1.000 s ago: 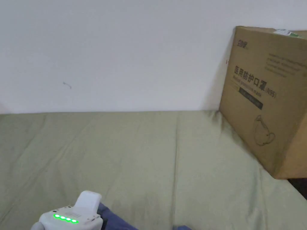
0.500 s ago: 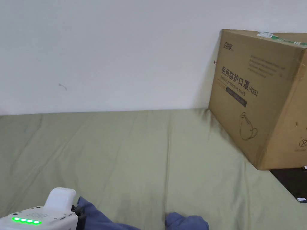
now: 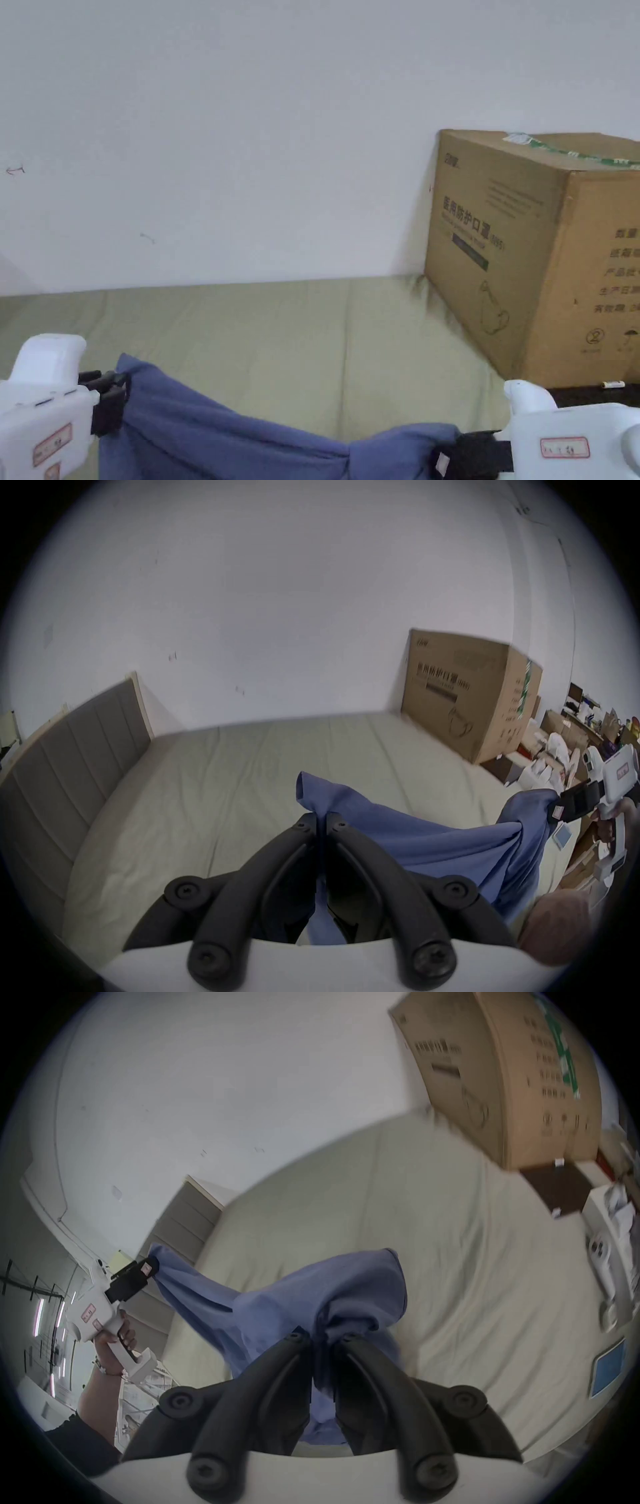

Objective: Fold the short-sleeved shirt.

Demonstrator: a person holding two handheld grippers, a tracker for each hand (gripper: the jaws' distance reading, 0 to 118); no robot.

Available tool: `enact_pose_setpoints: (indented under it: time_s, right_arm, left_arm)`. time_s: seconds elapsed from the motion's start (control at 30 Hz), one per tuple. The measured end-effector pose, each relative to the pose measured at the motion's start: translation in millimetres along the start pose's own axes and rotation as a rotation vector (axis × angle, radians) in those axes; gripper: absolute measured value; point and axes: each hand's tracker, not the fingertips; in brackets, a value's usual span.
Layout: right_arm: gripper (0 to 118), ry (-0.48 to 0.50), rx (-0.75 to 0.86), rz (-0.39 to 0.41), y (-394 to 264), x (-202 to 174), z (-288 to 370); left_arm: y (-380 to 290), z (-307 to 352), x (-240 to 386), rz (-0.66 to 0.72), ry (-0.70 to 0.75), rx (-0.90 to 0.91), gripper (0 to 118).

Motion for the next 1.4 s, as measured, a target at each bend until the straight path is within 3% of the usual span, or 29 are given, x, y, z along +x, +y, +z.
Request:
enact_pose_setpoints:
  time_s: [0.2, 0.4, 0.67, 0.87, 1.07, 1.3, 1.4]
  right_arm:
    - [10, -0.026, 0.176, 0.119, 64, -41, 59]
    - [10, -0.052, 0.296, 0.198, 134, -78, 82]
    - [10, -0.145, 0.406, 0.333, 215, -117, 69]
    - [10, -0.206, 0.423, 0.412, 246, -125, 27]
    - [10, -0.257, 0.303, 0.466, 210, -93, -48]
    - [10, -0.252, -0.055, 0.48, 72, -4, -131]
    - [10, -0.221, -0.198, 0.432, 8, 18, -126]
  left_arm:
    - [67, 39, 11, -0.008, -0.001, 0.17, 3]
    - [117, 32, 28, -0.031, 0.077, 0.268, 3]
    - [172, -6, 32, -0.044, 0.171, 0.358, 3]
    - [183, -47, 26, -0.043, 0.235, 0.402, 3]
    - [121, -76, 24, -0.045, 0.209, 0.267, 3]
    - [-39, -62, 28, -0.025, 0.028, -0.171, 4]
    - [-90, -35, 38, -0.059, -0.051, -0.308, 3]
